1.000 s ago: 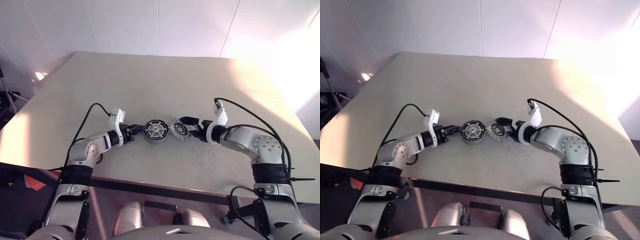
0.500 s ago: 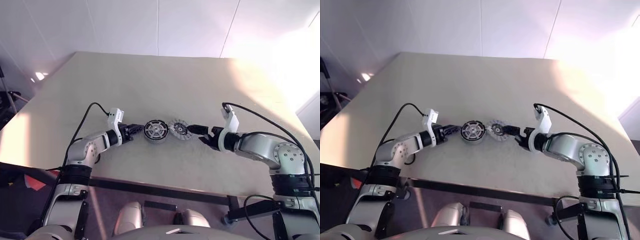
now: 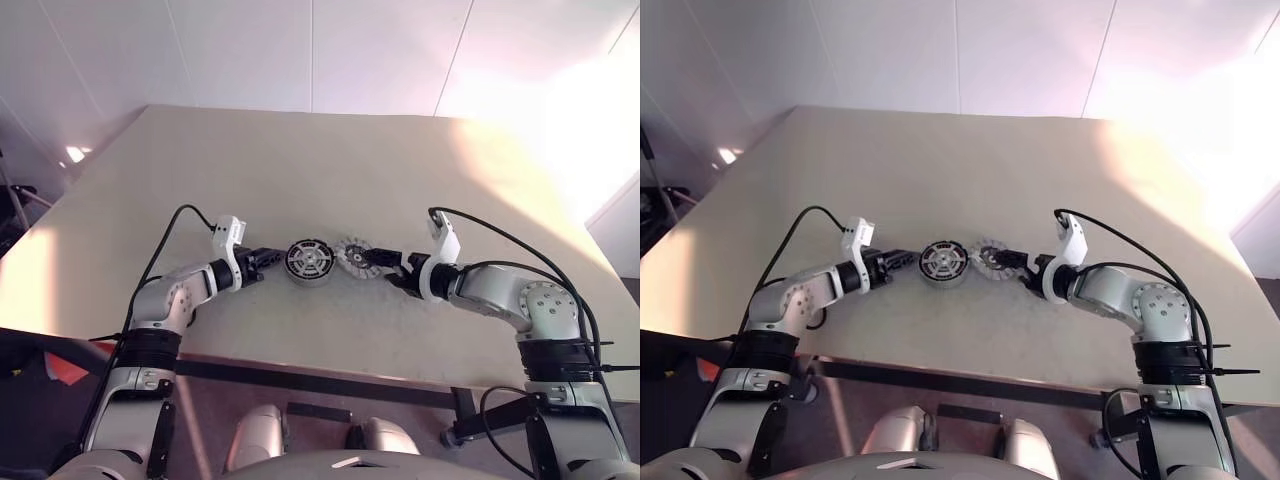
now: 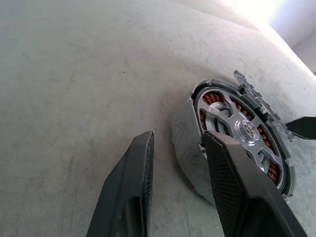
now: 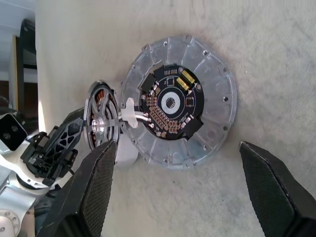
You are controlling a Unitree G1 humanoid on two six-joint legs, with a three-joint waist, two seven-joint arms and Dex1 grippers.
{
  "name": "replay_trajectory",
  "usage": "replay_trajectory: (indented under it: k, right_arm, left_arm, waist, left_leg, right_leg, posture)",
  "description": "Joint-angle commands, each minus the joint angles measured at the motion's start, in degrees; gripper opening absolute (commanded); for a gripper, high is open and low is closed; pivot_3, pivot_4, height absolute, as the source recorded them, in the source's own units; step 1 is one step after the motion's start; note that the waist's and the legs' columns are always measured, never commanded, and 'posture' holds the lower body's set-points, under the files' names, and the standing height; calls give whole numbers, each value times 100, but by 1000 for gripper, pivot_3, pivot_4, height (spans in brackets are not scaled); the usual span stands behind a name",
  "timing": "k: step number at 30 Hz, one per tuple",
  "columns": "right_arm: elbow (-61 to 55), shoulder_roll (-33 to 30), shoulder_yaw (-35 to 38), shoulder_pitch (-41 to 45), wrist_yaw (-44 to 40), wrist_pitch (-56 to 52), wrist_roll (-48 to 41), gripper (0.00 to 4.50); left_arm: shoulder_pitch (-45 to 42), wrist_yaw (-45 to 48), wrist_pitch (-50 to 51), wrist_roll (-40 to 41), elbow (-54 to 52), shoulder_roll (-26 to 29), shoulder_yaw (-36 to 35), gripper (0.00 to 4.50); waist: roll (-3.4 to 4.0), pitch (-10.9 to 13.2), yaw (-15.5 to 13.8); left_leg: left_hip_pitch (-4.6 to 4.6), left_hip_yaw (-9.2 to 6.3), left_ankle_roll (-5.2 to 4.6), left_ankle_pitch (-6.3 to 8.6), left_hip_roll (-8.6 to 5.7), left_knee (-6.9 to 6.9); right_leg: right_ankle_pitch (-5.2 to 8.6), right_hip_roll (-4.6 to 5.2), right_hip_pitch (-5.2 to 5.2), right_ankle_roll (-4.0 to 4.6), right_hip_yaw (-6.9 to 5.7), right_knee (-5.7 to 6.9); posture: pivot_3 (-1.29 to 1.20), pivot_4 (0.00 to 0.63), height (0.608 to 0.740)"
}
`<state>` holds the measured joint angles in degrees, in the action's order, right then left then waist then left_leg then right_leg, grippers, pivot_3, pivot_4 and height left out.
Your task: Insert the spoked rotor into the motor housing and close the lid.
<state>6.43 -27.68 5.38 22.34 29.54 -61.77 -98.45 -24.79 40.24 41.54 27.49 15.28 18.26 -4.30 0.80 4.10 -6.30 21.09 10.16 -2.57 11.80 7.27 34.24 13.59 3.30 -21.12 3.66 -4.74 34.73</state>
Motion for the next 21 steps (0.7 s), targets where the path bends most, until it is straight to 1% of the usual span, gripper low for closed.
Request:
replay_trajectory:
  k: [1,10,18,21]
  right_arm:
    - [157,95,96,228,-154,-5,292,4489]
    - [337,494,294,482,-255,-13,619,4489]
    - [428,950,537,789,-225,-7,839,4489]
    - [477,1050,643,921,-270,27,967,4489]
  left_arm:
    - [-164,-20,-109,-22,-63,101,-112,1740]
    - [-177,-54,-131,6,-41,167,-151,1740]
    - [-206,-74,-148,-6,-6,156,-144,1740]
    - [-222,-80,-160,-17,13,145,-127,1740]
  waist:
    - [-2,0,12]
    - [-5,0,90]
    - [-4,1,87]
    - [-4,1,78]
  left_leg:
    - [0,0,0,0,0,0]
    - [2,0,-4,3,0,-1]
    - [10,0,0,0,1,-3]
    - [21,0,-3,2,1,-5]
  right_leg:
    - [0,0,0,0,0,0]
    - [-2,-1,-3,4,0,2]
    - [-3,-1,-14,7,0,4]
    - [-22,-1,-23,42,0,4]
  posture:
    - [0,0,740]
    - [0,0,740]
    - [0,0,740]
    - [0,0,740]
